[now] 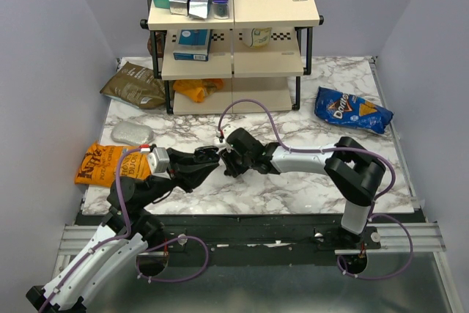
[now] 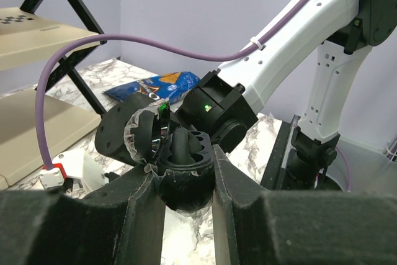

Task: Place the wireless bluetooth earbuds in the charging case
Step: Pick up the earbud from the center of the board.

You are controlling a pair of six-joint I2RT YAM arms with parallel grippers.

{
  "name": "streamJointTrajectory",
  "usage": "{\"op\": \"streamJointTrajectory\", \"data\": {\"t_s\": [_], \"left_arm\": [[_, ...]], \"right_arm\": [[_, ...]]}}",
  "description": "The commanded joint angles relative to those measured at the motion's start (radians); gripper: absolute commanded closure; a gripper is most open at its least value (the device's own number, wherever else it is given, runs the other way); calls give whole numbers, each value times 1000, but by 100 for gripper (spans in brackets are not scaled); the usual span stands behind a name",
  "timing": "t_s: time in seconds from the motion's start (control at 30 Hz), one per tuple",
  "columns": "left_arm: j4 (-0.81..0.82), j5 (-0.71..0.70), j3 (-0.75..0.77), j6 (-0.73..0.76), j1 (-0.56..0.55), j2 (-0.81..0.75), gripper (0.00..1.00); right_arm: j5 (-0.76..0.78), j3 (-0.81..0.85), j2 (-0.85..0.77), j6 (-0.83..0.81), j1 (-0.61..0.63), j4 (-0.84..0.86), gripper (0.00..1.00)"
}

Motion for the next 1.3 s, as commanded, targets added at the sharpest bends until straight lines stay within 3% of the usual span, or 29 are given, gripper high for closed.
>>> {"op": "streamJointTrajectory", "data": {"t_s": [0.0,1.07,1.27], "left_arm": [[26,1,14,-10,-4,-5,100],[27,9,9,-28,-4,-31,100],[29,9,9,-30,-4,-34,100]], "right_arm": [[25,-16,18,-7,11,3,45],[33,-39,16,45,117,-8,51],[19,-59,-19,86,117,-2,47]]}}
